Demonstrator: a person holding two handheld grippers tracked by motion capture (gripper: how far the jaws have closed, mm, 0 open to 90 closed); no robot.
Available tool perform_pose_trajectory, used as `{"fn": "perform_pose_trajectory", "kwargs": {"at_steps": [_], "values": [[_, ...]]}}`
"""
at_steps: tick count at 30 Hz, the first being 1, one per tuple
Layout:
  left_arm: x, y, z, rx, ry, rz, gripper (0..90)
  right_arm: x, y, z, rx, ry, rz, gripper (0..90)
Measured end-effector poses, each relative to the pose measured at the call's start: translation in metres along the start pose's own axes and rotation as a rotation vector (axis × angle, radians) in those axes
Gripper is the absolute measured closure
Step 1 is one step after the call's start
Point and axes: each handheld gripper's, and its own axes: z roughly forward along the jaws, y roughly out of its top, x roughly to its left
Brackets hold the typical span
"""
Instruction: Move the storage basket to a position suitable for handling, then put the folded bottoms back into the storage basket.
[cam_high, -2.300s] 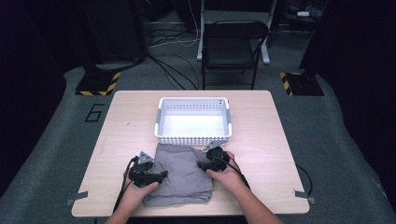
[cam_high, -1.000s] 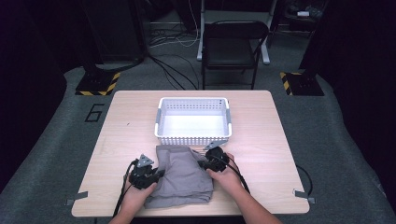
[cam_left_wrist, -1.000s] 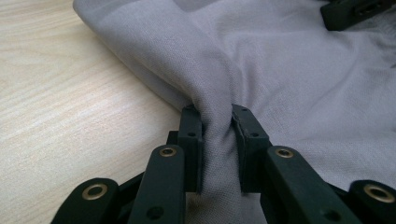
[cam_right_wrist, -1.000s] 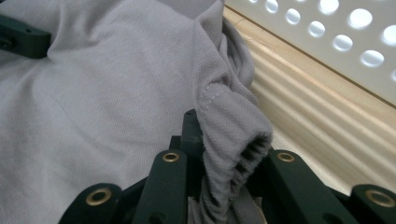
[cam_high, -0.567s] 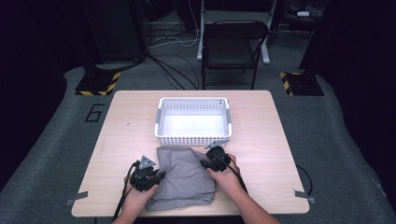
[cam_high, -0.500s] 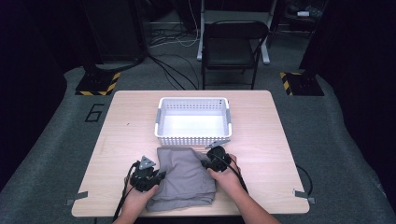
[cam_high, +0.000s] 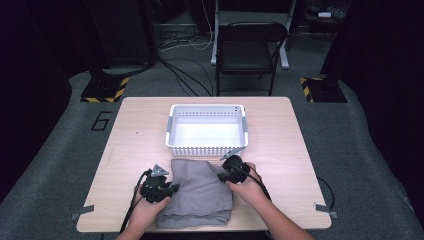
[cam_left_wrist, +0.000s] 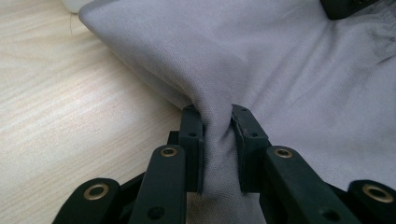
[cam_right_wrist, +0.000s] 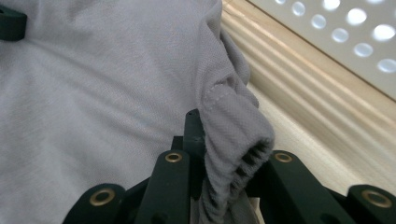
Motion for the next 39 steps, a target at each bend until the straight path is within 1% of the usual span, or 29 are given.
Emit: {"fn": "perform_pose_trajectory", "kwargs": {"at_steps": [2, 3, 5, 6, 7, 9, 10, 11, 12, 13, 14, 15, 16, 17, 18, 19, 20, 21, 22, 26, 28, 29, 30, 31, 34, 35, 36, 37, 39], "values": [[-0.001, 0.003, -0.003, -0.002, 0.007, 0.004, 76.4, 0.001, 0.004, -0.005, 0.001, 0.0, -0.004, 77.5], [-0.002, 0.005, -0.005, 0.004, 0.001, -0.002, 76.4, 0.0, 0.006, -0.008, 0.007, 0.002, -0.009, 77.5], [-0.002, 0.006, -0.005, 0.002, -0.006, 0.001, 76.3, 0.001, 0.01, -0.013, 0.007, 0.004, -0.022, 77.5], [-0.003, 0.007, -0.006, -0.001, -0.007, -0.012, 76.3, 0.001, 0.01, -0.013, 0.007, 0.004, -0.022, 77.5], [-0.003, 0.008, -0.008, 0.001, -0.008, -0.005, 76.3, 0.0, 0.013, -0.017, 0.013, 0.003, -0.039, 77.5], [-0.002, 0.011, -0.012, -0.004, -0.017, -0.011, 76.4, 0.0, 0.019, -0.024, 0.013, 0.003, -0.052, 77.4], [-0.002, 0.011, -0.012, -0.004, -0.017, -0.011, 76.3, 0.001, 0.02, -0.027, 0.025, 0.009, -0.027, 77.4], [-0.002, 0.014, -0.014, -0.007, -0.024, -0.011, 76.4, 0.0, 0.022, -0.029, 0.023, 0.013, -0.026, 77.4], [-0.003, 0.016, -0.016, -0.011, -0.019, -0.015, 76.3, -0.001, 0.024, -0.031, 0.014, 0.017, -0.046, 77.4], [-0.003, 0.017, -0.017, -0.011, -0.02, -0.004, 76.3, -0.002, 0.026, -0.033, 0.018, 0.017, -0.046, 77.4], [-0.002, 0.019, -0.019, -0.008, -0.022, 0.003, 76.3, -0.001, 0.027, -0.035, 0.024, 0.019, -0.033, 77.4], [-0.003, 0.021, -0.02, -0.011, -0.02, 0.004, 76.3, -0.002, 0.028, -0.037, 0.025, 0.018, -0.033, 77.4], [-0.003, 0.022, -0.021, -0.011, -0.022, 0.006, 76.3, -0.003, 0.029, -0.038, 0.02, 0.021, -0.048, 77.4], [-0.003, 0.024, -0.022, -0.008, -0.027, 0.008, 76.3, -0.002, 0.031, -0.04, 0.023, 0.022, -0.036, 77.4], [-0.004, 0.025, -0.023, -0.015, -0.019, -0.002, 76.3, -0.002, 0.032, -0.042, 0.021, 0.018, -0.033, 77.4], [-0.003, 0.027, -0.024, -0.002, -0.03, 0.008, 76.3, -0.004, 0.033, -0.043, 0.013, 0.02, -0.046, 77.4], [-0.004, 0.028, -0.024, -0.007, -0.029, 0.012, 76.3, -0.003, 0.033, -0.044, 0.018, 0.018, -0.032, 77.4], [-0.004, 0.03, -0.025, -0.011, -0.024, 0.011, 76.4, -0.004, 0.034, -0.045, 0.015, 0.016, -0.042, 77.3], [-0.004, 0.031, -0.026, -0.005, -0.031, 0.015, 76.3, -0.004, 0.035, -0.047, 0.012, 0.016, -0.049, 77.4], [-0.005, 0.036, -0.031, -0.017, -0.029, 0.015, 76.3, -0.003, 0.037, -0.051, -0.004, 0.011, -0.038, 77.3], [-0.005, 0.039, -0.034, -0.009, -0.037, 0.018, 76.3, -0.003, 0.038, -0.053, -0.004, 0.011, -0.039, 77.3], [-0.005, 0.041, -0.036, -0.011, -0.035, 0.026, 76.3, -0.003, 0.039, -0.055, -0.006, 0.01, -0.038, 77.3], [-0.005, 0.043, -0.038, -0.015, -0.03, 0.023, 76.4, -0.002, 0.041, -0.056, -0.004, 0.009, -0.03, 77.3], [-0.005, 0.045, -0.04, -0.019, -0.028, 0.03, 76.4, -0.002, 0.042, -0.058, -0.009, 0.011, -0.036, 77.3], [-0.006, 0.052, -0.045, -0.028, -0.035, 0.037, 76.3, -0.002, 0.046, -0.065, -0.012, 0.01, -0.028, 77.3], [-0.006, 0.054, -0.047, -0.025, -0.04, 0.037, 76.3, -0.003, 0.047, -0.068, -0.019, 0.013, -0.042, 77.3], [-0.006, 0.054, -0.047, -0.025, -0.04, 0.037, 76.4, -0.003, 0.047, -0.068, -0.019, 0.013, -0.042, 77.3], [-0.007, 0.057, -0.048, -0.033, -0.036, 0.034, 76.4, -0.004, 0.048, -0.07, -0.021, 0.016, -0.025, 77.3], [-0.008, 0.063, -0.051, -0.036, -0.035, 0.045, 76.3, -0.008, 0.052, -0.077, -0.024, 0.025, -0.017, 77.3]]}}
